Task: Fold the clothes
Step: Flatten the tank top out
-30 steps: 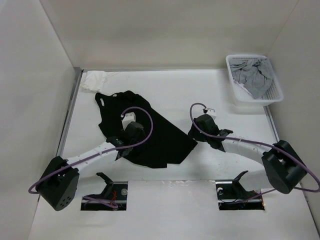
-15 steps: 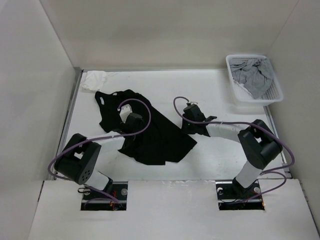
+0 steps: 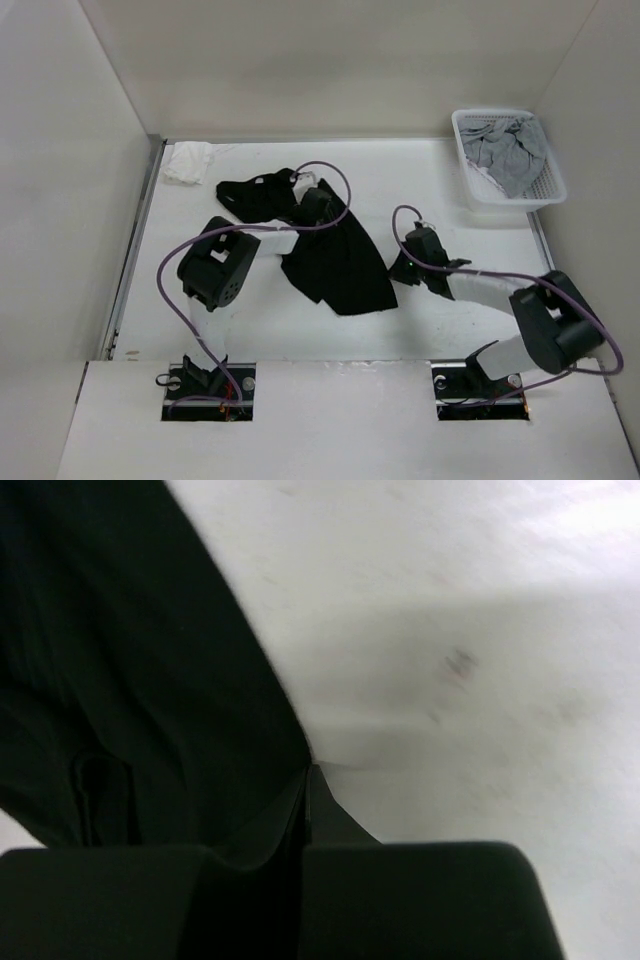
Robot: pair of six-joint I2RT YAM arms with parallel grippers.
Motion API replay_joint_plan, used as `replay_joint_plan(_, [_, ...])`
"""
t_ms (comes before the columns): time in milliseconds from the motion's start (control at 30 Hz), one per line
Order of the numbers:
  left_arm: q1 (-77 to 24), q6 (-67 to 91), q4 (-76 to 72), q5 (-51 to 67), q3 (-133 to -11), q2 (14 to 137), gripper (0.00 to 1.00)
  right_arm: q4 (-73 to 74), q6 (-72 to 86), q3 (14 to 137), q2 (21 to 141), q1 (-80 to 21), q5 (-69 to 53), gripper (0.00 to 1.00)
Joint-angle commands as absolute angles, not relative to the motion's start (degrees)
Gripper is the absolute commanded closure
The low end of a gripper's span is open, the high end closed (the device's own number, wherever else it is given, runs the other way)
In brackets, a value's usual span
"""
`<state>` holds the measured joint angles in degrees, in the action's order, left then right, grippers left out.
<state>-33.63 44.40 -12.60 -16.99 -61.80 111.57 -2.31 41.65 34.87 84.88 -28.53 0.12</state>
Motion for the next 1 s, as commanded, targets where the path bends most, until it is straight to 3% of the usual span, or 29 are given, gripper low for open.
replay_joint_plan(0, [-37.92, 39.91, -10.82, -13.36, -70.73, 113.37, 0.68, -6.77, 48.68, 28.76, 77.89, -28.87, 2.36, 1.0])
replay_joint_plan(133, [-38.8, 37.27, -8.35, -12.3, -70.15, 111.72, 0.58, -6.68, 52.11, 23.83, 71.73, -30.36, 5.27, 0.99])
replay_joint_plan(300, [-38.45, 37.0, -11.77, -15.9, -49.97, 93.91, 0.52, -8.52, 52.12, 21.62, 66.37, -30.63, 6.5, 0.64])
replay_joint_plan(367, [-39.5, 38.92, -12.74, -18.18, -41.18, 85.65, 0.53, -8.88, 51.16, 21.45, 64.26, -30.63, 8.08, 0.59])
replay_joint_plan(567, [-46.17, 61.48, -6.6, -21.8, -20.33, 65.84, 0.7, -10.98, 48.78, 21.27, 62.58, -31.07, 8.97, 0.55])
replay_joint_plan(700, [-51.62, 70.74, -8.6, -21.71, -17.58, 68.28, 0.69, -12.13, 48.69, 20.74, 63.19, -31.68, 8.26, 0.55])
replay_joint_plan(967, [-53.31, 76.28, -11.08, -21.18, -19.34, 75.41, 0.64, -12.04, 49.66, 18.64, 59.6, -33.53, 8.26, 0.55])
